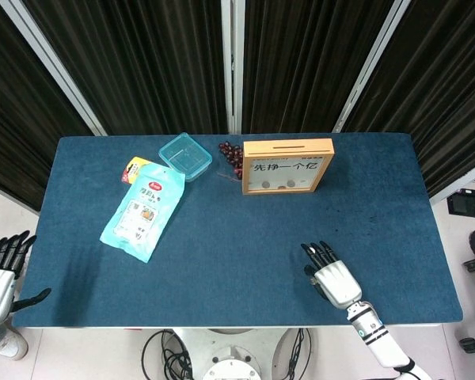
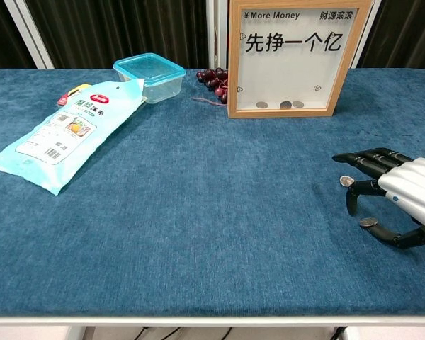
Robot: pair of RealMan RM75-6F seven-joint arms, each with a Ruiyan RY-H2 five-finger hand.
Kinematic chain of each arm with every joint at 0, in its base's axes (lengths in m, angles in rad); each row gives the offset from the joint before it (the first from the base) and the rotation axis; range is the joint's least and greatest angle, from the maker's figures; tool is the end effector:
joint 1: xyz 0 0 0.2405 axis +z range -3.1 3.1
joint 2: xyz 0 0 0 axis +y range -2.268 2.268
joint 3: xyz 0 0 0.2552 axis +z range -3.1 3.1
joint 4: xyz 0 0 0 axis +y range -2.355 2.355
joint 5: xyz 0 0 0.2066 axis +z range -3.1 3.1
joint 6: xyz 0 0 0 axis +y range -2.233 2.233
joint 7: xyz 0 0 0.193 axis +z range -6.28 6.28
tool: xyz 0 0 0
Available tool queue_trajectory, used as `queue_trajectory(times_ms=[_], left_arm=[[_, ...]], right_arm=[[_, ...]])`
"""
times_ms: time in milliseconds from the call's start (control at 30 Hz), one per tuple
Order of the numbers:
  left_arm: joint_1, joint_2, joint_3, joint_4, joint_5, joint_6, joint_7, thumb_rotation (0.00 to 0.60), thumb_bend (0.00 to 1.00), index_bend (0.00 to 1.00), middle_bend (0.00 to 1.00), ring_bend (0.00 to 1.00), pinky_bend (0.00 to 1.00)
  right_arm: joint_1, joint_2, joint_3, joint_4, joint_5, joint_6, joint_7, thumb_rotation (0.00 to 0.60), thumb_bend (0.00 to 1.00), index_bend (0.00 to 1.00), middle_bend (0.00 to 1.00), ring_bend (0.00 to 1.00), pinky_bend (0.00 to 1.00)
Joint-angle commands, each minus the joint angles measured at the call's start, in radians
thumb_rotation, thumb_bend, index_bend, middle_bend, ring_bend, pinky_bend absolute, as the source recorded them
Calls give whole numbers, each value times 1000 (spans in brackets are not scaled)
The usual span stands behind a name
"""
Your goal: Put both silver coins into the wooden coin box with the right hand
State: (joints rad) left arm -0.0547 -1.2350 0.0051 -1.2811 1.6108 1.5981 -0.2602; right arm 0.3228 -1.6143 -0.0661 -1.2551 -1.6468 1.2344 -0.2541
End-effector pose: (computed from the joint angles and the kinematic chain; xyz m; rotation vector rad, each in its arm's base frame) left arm -0.3419 0.2108 0.1559 -1.4234 -0.8775 -1.0109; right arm -0.2456 -0.2551 -0.0461 1.9506 -0.7368 0.8442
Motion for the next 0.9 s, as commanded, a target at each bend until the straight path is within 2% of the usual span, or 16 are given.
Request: queue_trajectory(times_ms=[33,300,667,767,900], left_arm=[[0,1,1,-2,0,-1,-1,600,36,0,0,0,0],[-1,5,1,-11,0,-4,6,600,37,0,0,0,0],[-3,8,2,-16,-1,-8,8,600,37,0,0,0,0],[-2,10,2,-19,-1,-6,9,600,37,0,0,0,0],[-3,11,2,-22,0,-7,7,600,36,0,0,0,0]], right_arm=[[0,-2,-2,5,-4,5,7,600,353,434,13,0,0],[-2,-9,-1,20,-9,19,15,600,366,555,31,0,0],[-3,-6,8,22,-7,35,33,600,373,662,38,0,0],[-3,11,22,3,-5,56,52,600,374,683,39,0,0],[2,74,72,-77,-4,117,76,600,374,699,40,0,0]])
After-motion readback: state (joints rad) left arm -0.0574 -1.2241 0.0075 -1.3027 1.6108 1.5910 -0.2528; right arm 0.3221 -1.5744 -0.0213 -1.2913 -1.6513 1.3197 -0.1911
